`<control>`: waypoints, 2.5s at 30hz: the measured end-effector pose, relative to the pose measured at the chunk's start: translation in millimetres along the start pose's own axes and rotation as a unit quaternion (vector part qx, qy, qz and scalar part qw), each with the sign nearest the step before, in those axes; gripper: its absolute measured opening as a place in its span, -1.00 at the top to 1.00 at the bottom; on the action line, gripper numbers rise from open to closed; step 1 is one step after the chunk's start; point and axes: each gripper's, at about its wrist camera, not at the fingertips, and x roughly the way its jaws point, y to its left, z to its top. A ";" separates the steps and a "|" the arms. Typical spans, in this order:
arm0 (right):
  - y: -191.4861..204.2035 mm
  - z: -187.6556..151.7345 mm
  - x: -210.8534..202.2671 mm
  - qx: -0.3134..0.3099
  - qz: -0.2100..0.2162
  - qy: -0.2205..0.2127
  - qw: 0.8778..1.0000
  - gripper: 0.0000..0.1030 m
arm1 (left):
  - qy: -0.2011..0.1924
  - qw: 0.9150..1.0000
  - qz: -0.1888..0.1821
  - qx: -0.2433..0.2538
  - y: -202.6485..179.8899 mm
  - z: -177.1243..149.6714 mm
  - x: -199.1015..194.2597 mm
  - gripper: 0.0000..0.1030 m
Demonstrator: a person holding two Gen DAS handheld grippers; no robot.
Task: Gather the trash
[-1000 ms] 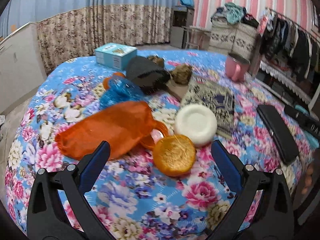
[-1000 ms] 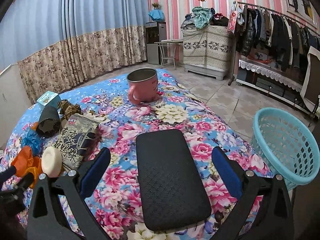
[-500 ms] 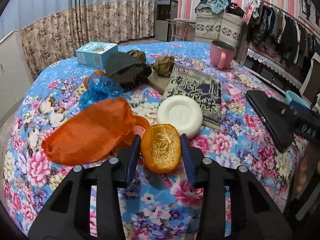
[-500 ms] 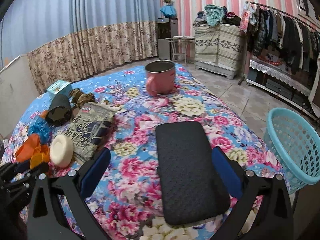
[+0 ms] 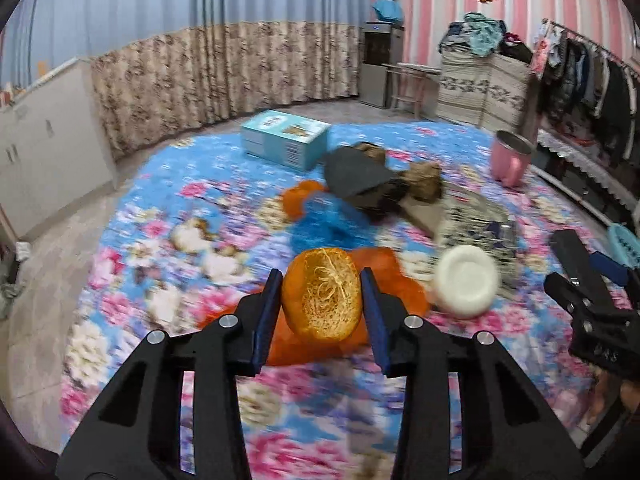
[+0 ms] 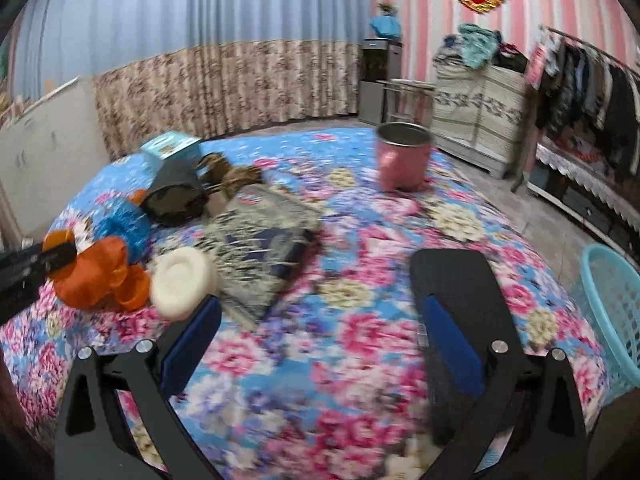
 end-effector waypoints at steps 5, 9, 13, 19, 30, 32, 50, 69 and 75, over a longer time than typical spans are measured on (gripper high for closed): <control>29.8 1.2 8.1 -0.034 0.018 0.004 0.999 -0.91 | -0.001 0.999 0.013 -0.031 29.2 5.2 1.4 0.25; 53.2 1.8 19.1 -0.054 0.028 0.015 0.998 -0.91 | -0.006 0.998 0.026 -0.054 47.6 9.3 1.2 0.25; 73.3 2.3 27.9 -0.068 0.024 0.034 0.997 -0.91 | -0.006 0.997 0.027 -0.071 58.6 11.2 2.9 0.25; 90.4 4.4 41.0 -0.092 0.025 0.065 0.993 -0.77 | -0.004 0.997 0.021 -0.081 62.5 12.4 5.7 0.25; 68.4 4.2 23.9 -0.047 0.089 0.042 0.994 -0.19 | -0.014 0.997 0.010 -0.069 52.2 13.5 6.5 0.25; 61.0 6.9 19.2 -0.037 0.094 0.040 0.994 -0.19 | -0.015 0.998 0.009 -0.063 48.3 13.2 6.5 0.25; -75.4 40.2 -69.1 0.057 0.037 -0.042 0.997 -0.19 | -0.046 0.997 -0.051 0.018 -57.8 39.7 -25.4 0.25; -275.3 10.6 -132.3 0.148 -0.137 -0.091 0.975 -0.19 | -0.068 0.969 -0.204 0.119 -280.3 70.7 -24.5 0.25; -317.3 -2.5 -132.5 0.172 -0.169 -0.098 0.966 -0.19 | -0.079 0.953 -0.244 0.163 -344.2 60.4 -29.9 0.25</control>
